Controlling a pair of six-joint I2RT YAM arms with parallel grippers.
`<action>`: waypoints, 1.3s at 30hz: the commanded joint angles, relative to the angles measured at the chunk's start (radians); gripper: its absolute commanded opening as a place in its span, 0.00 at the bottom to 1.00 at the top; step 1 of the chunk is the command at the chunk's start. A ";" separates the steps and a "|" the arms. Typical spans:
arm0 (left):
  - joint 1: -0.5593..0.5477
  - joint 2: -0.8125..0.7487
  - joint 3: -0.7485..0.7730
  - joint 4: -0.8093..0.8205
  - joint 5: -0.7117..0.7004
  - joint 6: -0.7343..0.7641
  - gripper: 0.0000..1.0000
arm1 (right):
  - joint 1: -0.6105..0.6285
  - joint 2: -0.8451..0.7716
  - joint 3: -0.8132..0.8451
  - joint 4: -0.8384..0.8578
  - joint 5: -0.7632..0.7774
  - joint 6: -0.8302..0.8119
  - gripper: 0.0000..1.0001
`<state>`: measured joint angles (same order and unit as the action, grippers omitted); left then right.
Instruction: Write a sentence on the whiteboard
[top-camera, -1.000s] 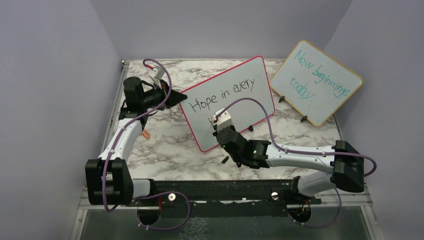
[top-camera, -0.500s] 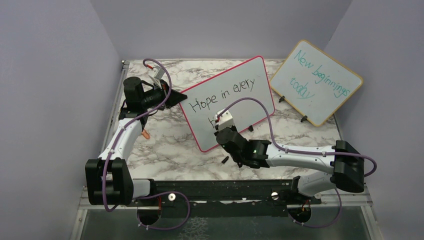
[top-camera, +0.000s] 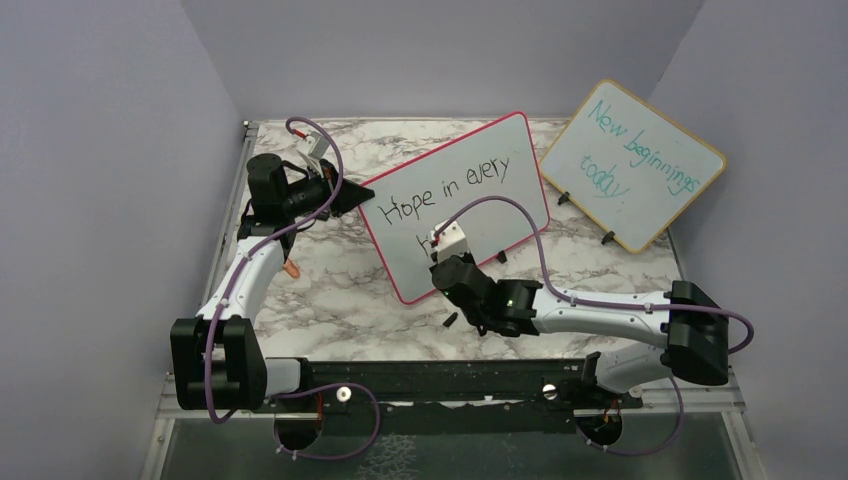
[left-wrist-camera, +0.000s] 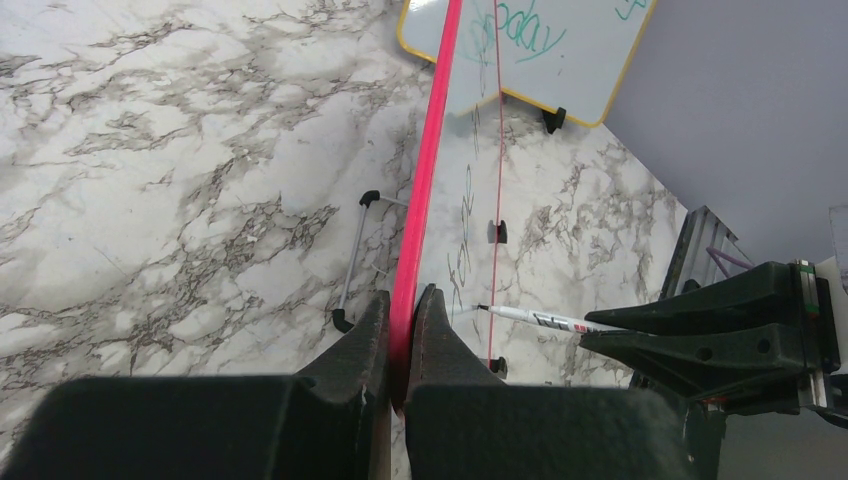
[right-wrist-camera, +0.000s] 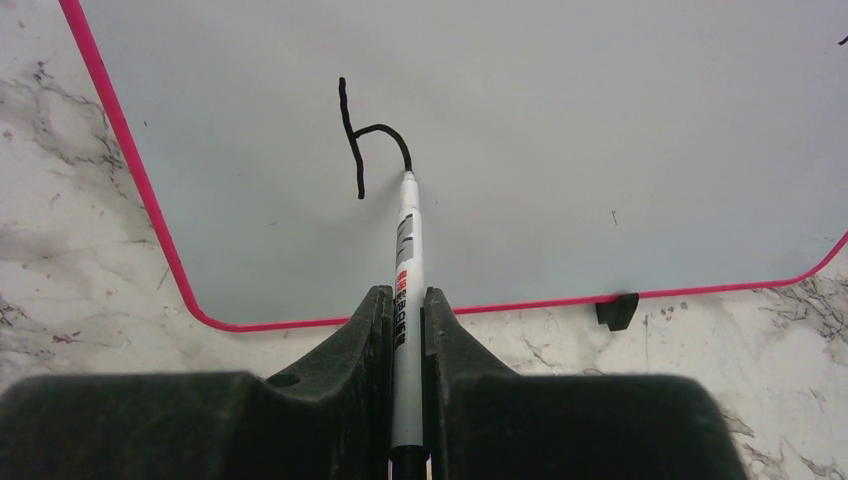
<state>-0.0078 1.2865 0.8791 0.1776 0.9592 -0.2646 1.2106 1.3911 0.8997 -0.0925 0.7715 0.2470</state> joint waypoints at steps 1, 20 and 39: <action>-0.006 0.040 -0.034 -0.101 -0.148 0.134 0.00 | -0.014 0.006 -0.008 -0.044 -0.063 0.024 0.01; -0.006 0.041 -0.033 -0.100 -0.145 0.131 0.00 | -0.014 0.017 0.017 -0.045 -0.163 0.004 0.01; -0.006 0.040 -0.032 -0.100 -0.142 0.130 0.00 | -0.013 -0.014 0.024 -0.063 -0.161 -0.004 0.01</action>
<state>-0.0078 1.2869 0.8791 0.1772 0.9573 -0.2646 1.2083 1.3853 0.9100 -0.1368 0.6399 0.2348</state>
